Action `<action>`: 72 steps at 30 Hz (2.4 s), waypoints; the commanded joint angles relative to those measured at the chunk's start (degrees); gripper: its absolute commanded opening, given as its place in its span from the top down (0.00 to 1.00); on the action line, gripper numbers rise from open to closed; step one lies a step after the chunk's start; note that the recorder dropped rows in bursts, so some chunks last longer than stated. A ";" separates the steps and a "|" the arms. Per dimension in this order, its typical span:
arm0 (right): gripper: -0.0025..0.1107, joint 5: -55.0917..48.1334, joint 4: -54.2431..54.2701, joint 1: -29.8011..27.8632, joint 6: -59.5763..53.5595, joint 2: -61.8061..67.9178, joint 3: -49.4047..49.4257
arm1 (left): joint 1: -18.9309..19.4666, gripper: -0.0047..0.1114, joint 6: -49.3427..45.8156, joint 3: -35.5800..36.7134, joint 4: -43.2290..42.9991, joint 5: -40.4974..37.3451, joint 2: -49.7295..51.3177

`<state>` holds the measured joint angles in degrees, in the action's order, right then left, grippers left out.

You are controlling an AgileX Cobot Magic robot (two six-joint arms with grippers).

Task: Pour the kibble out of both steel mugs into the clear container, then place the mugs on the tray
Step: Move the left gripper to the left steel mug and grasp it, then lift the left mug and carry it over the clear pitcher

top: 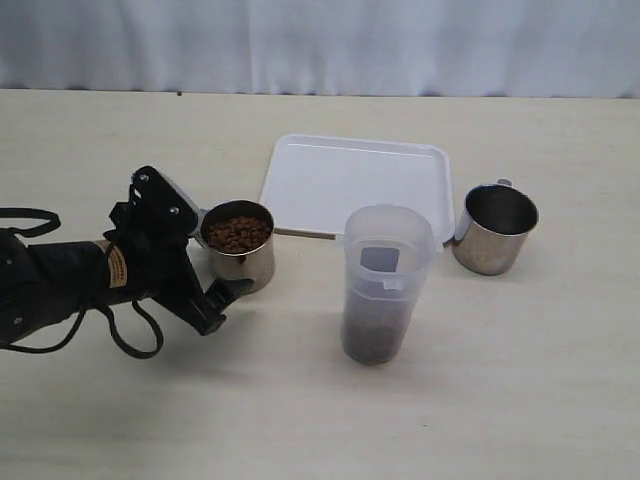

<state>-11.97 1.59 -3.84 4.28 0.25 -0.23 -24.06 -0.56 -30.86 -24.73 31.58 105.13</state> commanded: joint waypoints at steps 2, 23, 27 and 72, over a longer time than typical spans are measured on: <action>0.94 -0.15 0.12 -0.29 -0.50 -0.25 0.23 | 4.08 0.11 3.05 -1.44 -8.08 3.95 1.26; 0.94 -0.15 0.12 -0.29 -0.50 -0.25 0.23 | 15.47 0.11 11.53 -1.85 -35.93 18.42 5.77; 0.94 -0.15 0.12 -0.29 -0.50 -0.25 0.23 | 15.47 0.11 12.94 -3.88 -35.94 18.46 7.13; 0.94 -0.15 0.12 -0.29 -0.50 -0.25 0.23 | 14.10 0.82 15.85 -19.60 -39.26 28.31 22.92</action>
<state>-11.97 1.59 -3.84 4.18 0.25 -0.23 -9.58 14.91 -50.33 -64.03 59.02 129.15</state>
